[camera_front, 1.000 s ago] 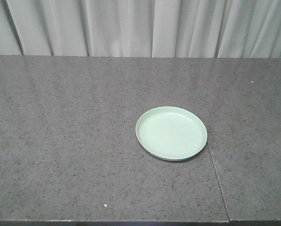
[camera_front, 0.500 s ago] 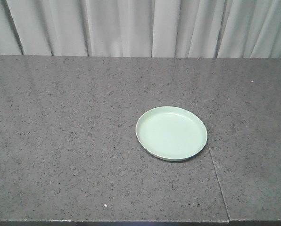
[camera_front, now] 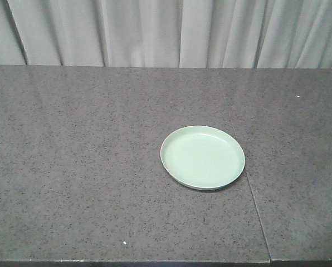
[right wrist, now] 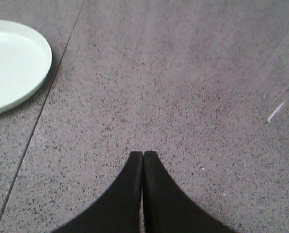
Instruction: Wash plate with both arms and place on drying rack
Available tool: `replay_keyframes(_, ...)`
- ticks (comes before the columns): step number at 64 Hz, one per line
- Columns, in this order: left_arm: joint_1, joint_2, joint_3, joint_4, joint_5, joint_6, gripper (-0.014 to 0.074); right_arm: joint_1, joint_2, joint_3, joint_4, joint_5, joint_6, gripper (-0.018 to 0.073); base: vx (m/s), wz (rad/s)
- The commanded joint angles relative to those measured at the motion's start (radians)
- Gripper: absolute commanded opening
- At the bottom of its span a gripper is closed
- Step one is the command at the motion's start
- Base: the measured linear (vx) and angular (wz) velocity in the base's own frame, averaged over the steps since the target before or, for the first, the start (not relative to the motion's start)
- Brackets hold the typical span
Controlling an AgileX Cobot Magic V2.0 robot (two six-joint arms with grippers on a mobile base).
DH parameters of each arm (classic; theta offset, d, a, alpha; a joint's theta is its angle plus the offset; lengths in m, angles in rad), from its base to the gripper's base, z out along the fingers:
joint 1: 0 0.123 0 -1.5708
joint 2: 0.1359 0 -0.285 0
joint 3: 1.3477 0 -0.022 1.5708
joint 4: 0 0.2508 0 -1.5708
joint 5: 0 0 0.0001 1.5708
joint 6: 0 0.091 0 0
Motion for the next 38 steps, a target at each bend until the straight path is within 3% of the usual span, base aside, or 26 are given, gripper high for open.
replay_keyframes(1, 0.000, -0.016, 0.016, -0.006, -0.070, -0.006, -0.0006, -0.006, 0.073, -0.065, -0.001, -0.018, -0.007, -0.0009, 0.00, 0.00)
replay_keyframes(38, 0.000, -0.016, 0.016, -0.006, -0.070, -0.006, -0.0006, -0.006, 0.169, -0.080, -0.004, 0.004, 0.022, -0.0006, 0.00, 0.00)
